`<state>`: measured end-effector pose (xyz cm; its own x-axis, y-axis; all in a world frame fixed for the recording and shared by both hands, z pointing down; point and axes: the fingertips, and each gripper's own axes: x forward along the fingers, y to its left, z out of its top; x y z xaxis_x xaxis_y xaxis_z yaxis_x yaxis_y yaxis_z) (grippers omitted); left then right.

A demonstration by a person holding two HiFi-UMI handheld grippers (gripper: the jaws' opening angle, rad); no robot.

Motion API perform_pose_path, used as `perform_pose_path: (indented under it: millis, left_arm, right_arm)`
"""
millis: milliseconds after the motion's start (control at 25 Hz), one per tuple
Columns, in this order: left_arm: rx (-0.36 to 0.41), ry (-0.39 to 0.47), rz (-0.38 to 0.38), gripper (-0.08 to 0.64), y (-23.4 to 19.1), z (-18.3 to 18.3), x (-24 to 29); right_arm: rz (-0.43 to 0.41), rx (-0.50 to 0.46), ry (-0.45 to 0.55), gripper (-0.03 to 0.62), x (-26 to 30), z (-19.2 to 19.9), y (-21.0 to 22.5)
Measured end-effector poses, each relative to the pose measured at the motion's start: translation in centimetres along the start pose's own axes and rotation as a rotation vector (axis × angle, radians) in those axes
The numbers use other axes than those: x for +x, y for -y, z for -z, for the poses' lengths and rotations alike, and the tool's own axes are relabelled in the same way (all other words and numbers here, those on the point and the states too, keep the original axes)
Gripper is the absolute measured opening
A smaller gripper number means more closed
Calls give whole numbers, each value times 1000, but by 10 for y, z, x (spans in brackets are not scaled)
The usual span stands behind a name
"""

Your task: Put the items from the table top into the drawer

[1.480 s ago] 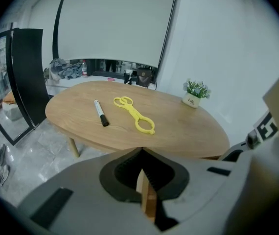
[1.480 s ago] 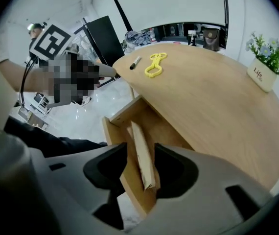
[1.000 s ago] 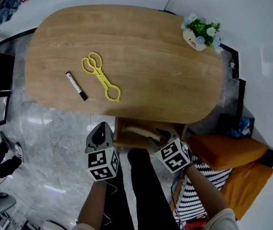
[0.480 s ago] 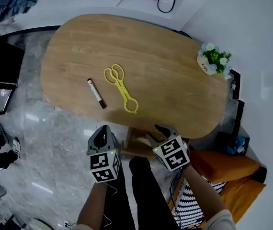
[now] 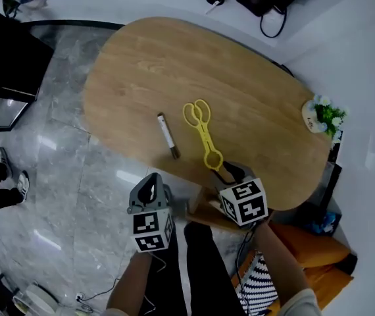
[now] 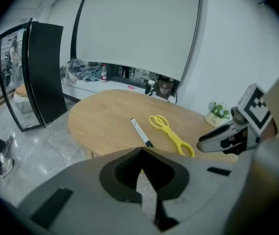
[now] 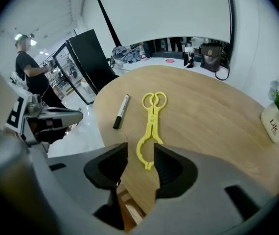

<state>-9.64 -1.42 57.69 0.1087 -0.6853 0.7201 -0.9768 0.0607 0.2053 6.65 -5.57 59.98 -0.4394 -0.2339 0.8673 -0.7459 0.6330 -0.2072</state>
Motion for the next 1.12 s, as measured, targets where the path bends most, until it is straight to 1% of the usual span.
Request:
perform_pose_path:
  millis: [200,480,640,840,960,1120]
  left_arm:
    - [-19,-20,-8,3,-25,-1,13]
    - [-46,-45,1,3,-48,-7,35]
    - [-36,-54,6,3,-59,-8,45]
    - [-61,-56,-9,3,-72,-8,52]
    - [-81,-57,-16,3,-76,-7,55]
    - [-88,-58,-14,3,-76,-8,57]
  right_arm:
    - [27,32,-3,161,28,-26,6]
    - [84,58,-24,163,60,-47,22]
    - [115,76,-32,164,74,-54,29]
    - [149,79,-67,161,88,-56,31]
    - [188,92,-95,138,91,-55,35]
    - [187,96,-121,137,92,-55,35]
